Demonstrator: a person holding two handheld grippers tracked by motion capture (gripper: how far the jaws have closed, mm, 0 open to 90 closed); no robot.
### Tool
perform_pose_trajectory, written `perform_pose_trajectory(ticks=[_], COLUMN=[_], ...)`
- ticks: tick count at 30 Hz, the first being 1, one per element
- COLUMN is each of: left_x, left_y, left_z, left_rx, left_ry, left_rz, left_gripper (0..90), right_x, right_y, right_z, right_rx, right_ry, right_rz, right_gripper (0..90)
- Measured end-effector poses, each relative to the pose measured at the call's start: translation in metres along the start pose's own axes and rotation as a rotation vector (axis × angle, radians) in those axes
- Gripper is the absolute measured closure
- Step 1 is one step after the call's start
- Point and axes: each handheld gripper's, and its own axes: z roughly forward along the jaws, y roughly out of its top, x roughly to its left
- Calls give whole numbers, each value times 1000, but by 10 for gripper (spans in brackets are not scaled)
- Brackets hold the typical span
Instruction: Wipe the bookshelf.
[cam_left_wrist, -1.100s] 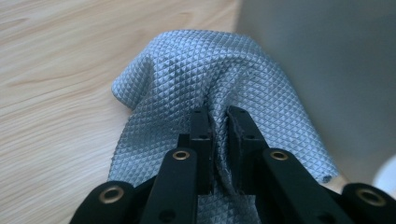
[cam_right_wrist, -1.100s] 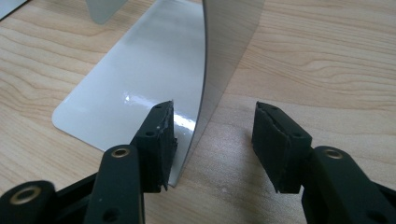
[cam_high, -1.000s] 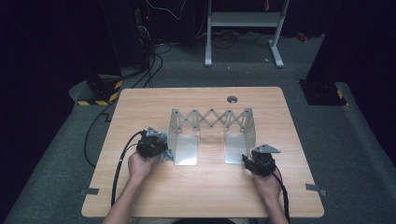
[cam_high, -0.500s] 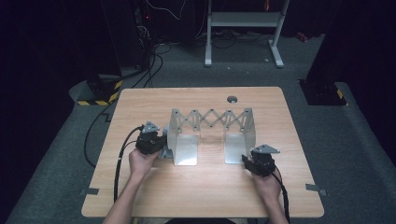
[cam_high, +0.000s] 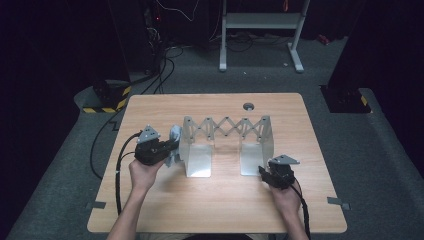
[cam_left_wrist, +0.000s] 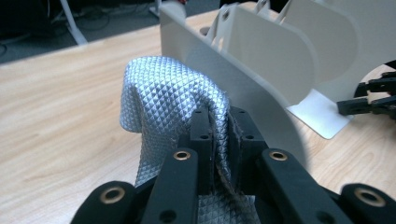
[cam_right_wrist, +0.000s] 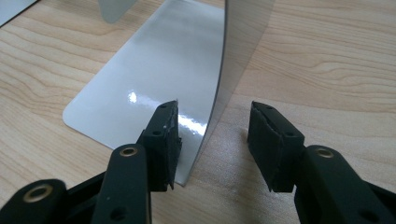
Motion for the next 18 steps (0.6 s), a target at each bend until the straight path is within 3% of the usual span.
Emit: perform_pose_trajectory(ticks=[4,10,15,18], left_x=[-3,-4,-5,-2], left_y=[1,-6,-16,-24], left_z=[-8,-15,-17,-14], left_rx=[-1,-8,15,35], left_ry=[-4,-16,-6,-9], left_rz=[5,-24,-11,-30], left_gripper=[813,813,814,814], right_x=[0,0,0,0], right_y=[0,0,0,0], right_z=[0,0,0,0], right_rx=[0,0,0,0], right_ry=[0,0,0,0], right_rz=[0,-2,-3,-2], right_gripper=[536,535,534,533])
